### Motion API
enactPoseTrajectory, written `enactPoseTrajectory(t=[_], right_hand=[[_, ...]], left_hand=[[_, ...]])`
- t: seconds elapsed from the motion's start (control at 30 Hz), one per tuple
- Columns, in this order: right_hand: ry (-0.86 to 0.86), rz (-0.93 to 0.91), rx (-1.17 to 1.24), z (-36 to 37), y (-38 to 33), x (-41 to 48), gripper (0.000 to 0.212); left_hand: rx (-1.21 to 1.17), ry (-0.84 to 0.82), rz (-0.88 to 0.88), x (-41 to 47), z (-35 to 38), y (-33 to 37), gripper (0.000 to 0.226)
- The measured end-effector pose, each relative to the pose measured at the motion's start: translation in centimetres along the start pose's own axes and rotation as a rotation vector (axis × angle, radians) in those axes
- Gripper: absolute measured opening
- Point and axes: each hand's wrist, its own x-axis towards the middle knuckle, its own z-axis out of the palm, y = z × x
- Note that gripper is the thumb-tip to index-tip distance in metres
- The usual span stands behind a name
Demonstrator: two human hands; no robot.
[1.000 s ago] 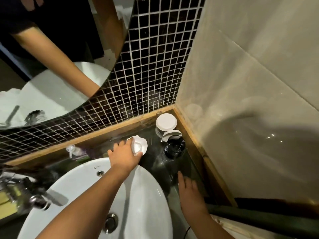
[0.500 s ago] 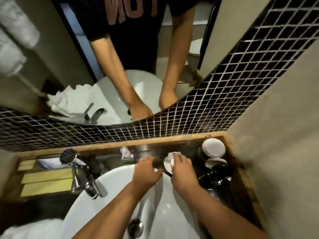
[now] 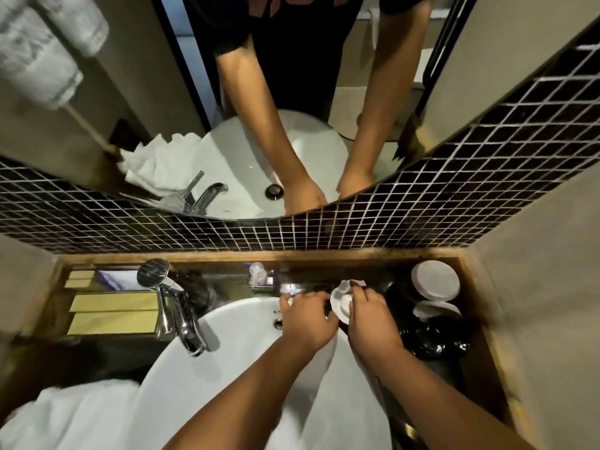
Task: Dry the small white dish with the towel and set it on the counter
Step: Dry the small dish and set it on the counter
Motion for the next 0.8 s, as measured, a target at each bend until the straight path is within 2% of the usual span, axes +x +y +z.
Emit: enactPoseTrajectory(t=[0.1, 0.5, 0.8], right_hand=[[0.028, 0.000, 0.114, 0.3, 0.2, -0.1, 0.051], [0.012, -0.023, 0.150, 1.1, 1.7, 0.6, 0.052], [0.032, -0.013, 0.237, 1.6, 2.4, 0.7, 0.060]], left_hand=[[0.008, 0.009, 0.006, 0.0, -0.1, 0.6, 0.039], [-0.002, 0.020, 0.080, 0.5, 0.6, 2.9, 0.043], [0.061, 0.018, 0.086, 1.9, 1.3, 2.6, 0.031]])
